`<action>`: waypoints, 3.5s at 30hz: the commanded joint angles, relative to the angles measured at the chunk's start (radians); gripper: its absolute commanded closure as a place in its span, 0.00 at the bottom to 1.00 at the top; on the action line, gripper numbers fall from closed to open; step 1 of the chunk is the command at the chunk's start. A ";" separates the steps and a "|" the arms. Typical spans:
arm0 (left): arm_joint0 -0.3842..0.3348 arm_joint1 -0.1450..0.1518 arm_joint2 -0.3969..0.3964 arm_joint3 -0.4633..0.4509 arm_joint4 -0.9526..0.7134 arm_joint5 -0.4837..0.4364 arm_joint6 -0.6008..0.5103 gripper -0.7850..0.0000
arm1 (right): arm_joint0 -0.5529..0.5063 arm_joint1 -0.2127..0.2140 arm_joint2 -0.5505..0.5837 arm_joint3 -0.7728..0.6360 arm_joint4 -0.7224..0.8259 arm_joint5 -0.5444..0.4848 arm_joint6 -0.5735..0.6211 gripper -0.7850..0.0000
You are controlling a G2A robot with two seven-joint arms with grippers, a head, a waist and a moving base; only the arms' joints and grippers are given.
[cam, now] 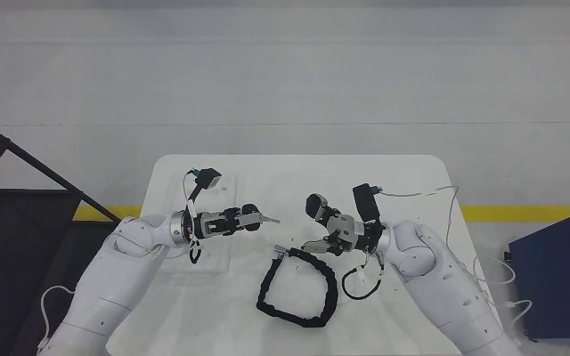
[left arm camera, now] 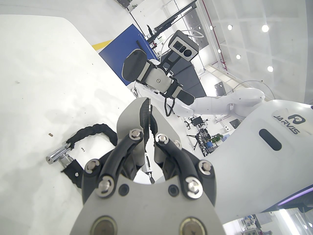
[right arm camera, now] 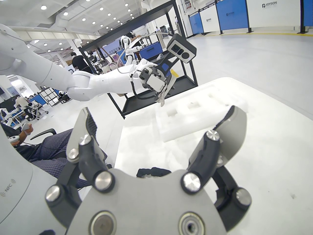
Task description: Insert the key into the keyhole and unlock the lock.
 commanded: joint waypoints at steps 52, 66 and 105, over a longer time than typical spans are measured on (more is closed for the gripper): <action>0.000 0.000 0.000 0.000 0.000 0.000 0.000 1.00 | 0.336 -0.069 -0.267 0.284 0.544 0.123 0.506 0.50; 0.000 0.000 0.000 0.000 0.000 0.000 0.000 1.00 | 0.342 -0.078 -0.285 0.291 0.574 0.111 0.551 0.64; 0.000 0.000 0.000 0.000 0.000 0.000 0.000 1.00 | 0.331 -0.074 -0.225 0.305 0.567 0.106 0.524 0.00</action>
